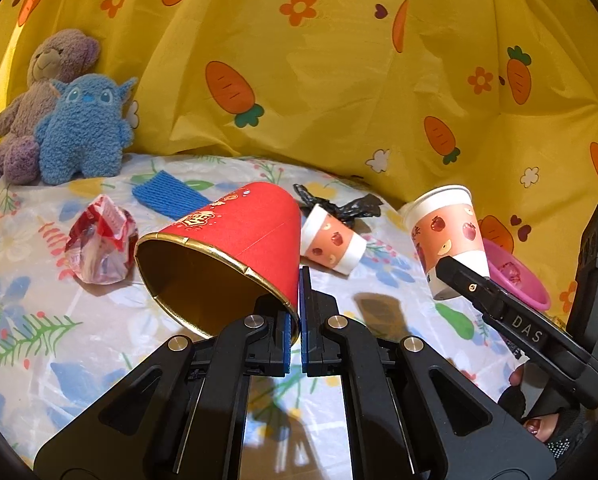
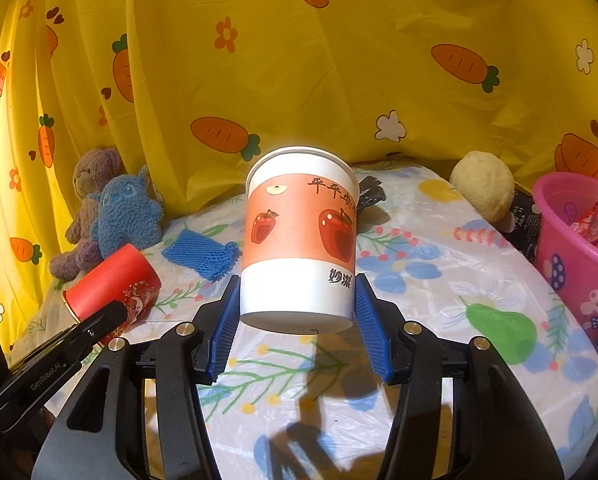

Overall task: Collect trash
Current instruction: 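Grasp the orange paper cup with the right tool while the left tool holds the red cup, then carry the red cup and orange cup over the pink bucket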

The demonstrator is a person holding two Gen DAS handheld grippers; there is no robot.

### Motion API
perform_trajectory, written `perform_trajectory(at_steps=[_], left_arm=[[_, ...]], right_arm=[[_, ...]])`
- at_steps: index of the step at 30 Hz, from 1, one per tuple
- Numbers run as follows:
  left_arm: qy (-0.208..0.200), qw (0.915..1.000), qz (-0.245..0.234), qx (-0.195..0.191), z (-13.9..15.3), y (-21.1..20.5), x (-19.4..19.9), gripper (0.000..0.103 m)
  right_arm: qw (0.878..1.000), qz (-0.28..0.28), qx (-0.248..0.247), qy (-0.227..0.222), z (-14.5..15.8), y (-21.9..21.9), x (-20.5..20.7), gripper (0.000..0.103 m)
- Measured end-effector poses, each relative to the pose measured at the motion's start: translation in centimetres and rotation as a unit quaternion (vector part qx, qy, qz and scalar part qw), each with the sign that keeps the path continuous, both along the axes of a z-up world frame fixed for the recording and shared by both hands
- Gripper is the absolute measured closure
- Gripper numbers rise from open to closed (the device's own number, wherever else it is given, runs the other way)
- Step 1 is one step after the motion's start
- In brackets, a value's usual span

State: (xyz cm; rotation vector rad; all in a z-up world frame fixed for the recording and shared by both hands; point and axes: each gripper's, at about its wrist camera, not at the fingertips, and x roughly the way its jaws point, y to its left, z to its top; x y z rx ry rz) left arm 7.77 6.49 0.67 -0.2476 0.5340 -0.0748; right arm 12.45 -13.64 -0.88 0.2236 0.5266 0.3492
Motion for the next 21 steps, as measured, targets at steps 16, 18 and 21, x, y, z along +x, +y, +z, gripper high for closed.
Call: perform_trajectory(at_steps=[16, 18, 21], left_arm=[[-0.019, 0.9884, -0.149, 0.022, 1.8, -14.6, 3.5, 0.101], [-0.02, 0.9861, -0.163, 0.024, 1.8, -16.1, 3.8, 0.101], [-0.016, 0.9828, -0.182, 0.024, 1.6, -17.9, 4.4, 0.101]], right_arm=[[0.993, -0.118, 0.007, -0.016, 0.9, -12.3, -1.6, 0.049], [0.991, -0.13, 0.006, -0.016, 0.9, -13.5, -1.7, 0.049], [0.989, -0.149, 0.006, -0.016, 0.9, -15.5, -1.9, 0.049]])
